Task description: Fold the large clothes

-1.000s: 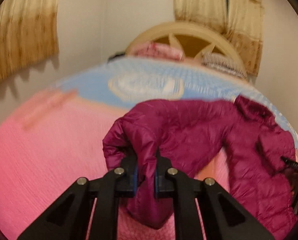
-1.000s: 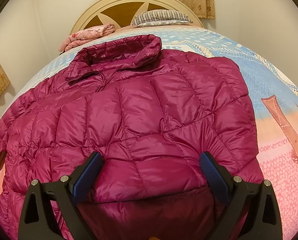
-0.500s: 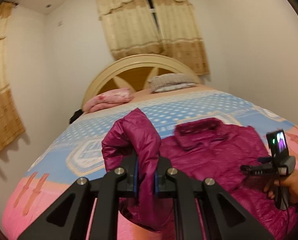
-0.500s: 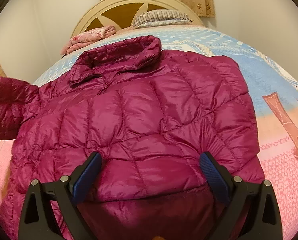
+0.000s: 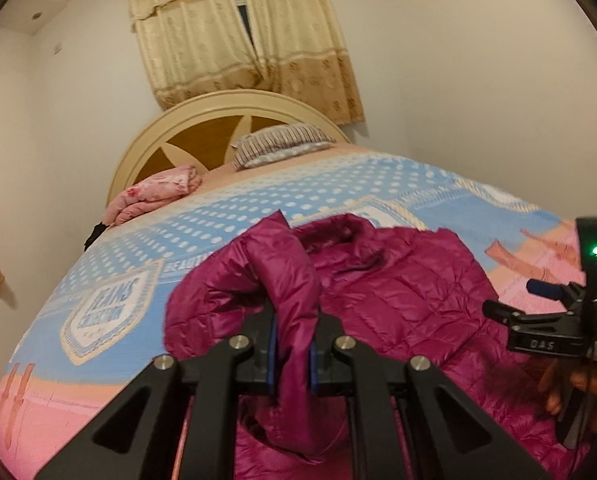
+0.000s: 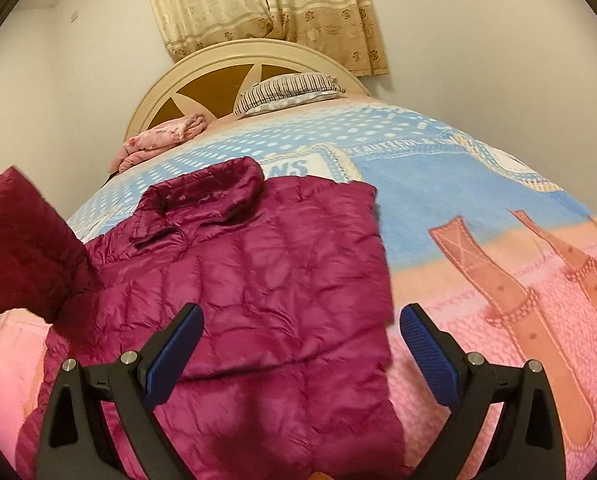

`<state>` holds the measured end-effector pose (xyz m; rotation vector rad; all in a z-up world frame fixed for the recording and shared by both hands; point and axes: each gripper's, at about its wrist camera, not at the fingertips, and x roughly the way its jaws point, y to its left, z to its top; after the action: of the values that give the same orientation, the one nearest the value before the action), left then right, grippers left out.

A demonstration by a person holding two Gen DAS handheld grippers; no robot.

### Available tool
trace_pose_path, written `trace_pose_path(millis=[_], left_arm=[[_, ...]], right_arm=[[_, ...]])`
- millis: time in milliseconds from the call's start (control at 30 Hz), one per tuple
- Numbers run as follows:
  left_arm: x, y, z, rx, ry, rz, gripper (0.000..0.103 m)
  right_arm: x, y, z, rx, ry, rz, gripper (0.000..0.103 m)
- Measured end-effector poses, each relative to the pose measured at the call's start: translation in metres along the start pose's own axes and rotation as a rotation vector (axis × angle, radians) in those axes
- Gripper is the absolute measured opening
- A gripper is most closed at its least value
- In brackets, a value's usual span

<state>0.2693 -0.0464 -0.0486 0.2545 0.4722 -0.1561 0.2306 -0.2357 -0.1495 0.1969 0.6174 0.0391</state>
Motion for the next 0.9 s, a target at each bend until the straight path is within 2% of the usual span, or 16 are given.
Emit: trace_pose_path(millis=[100, 300, 400, 467, 500, 533, 567, 600, 667, 733, 833, 900], left_arm=[[0.014, -0.017, -0.004, 0.002, 0.028, -0.025, 0.013], [0.033, -0.044, -0.005, -0.017, 0.063, -0.048, 0.019], [0.035, -0.056, -0.003, -0.025, 0.063, -0.085, 0.038], [0.03, -0.063, -0.001, -0.016, 0.041, -0.096, 0.062], [0.028, -0.066, 0.0, -0.01, 0.029, -0.091, 0.07], [0.023, -0.067, 0.001, -0.005, 0.015, -0.086, 0.082], [0.018, -0.067, 0.002, -0.001, -0.004, -0.082, 0.087], [0.015, -0.067, 0.002, 0.004, -0.012, -0.078, 0.087], [0.016, -0.06, 0.003, 0.018, -0.012, -0.053, 0.087], [0.024, -0.047, 0.002, 0.027, 0.009, 0.012, 0.09], [0.05, -0.012, -0.006, 0.013, 0.069, 0.096, 0.094], [0.079, 0.016, -0.017, 0.014, 0.14, 0.191, 0.094]], right_arm=[[-0.003, -0.009, -0.007, 0.034, -0.012, 0.0, 0.099], [-0.003, -0.019, -0.015, 0.085, -0.026, -0.005, 0.099], [0.0, -0.019, -0.018, 0.086, -0.012, -0.001, 0.099], [0.002, -0.021, -0.02, 0.099, -0.004, 0.002, 0.099], [0.002, -0.023, -0.021, 0.108, -0.001, 0.001, 0.099], [0.004, -0.025, -0.021, 0.119, 0.003, 0.002, 0.099], [0.005, -0.027, -0.022, 0.131, 0.007, 0.004, 0.099], [0.006, -0.029, -0.023, 0.139, 0.011, 0.006, 0.099], [0.008, -0.033, -0.025, 0.158, 0.017, 0.01, 0.099], [0.007, -0.034, -0.026, 0.169, 0.016, 0.009, 0.099], [0.006, -0.033, -0.026, 0.166, 0.016, 0.004, 0.099], [0.003, -0.029, -0.025, 0.148, 0.011, -0.006, 0.099]])
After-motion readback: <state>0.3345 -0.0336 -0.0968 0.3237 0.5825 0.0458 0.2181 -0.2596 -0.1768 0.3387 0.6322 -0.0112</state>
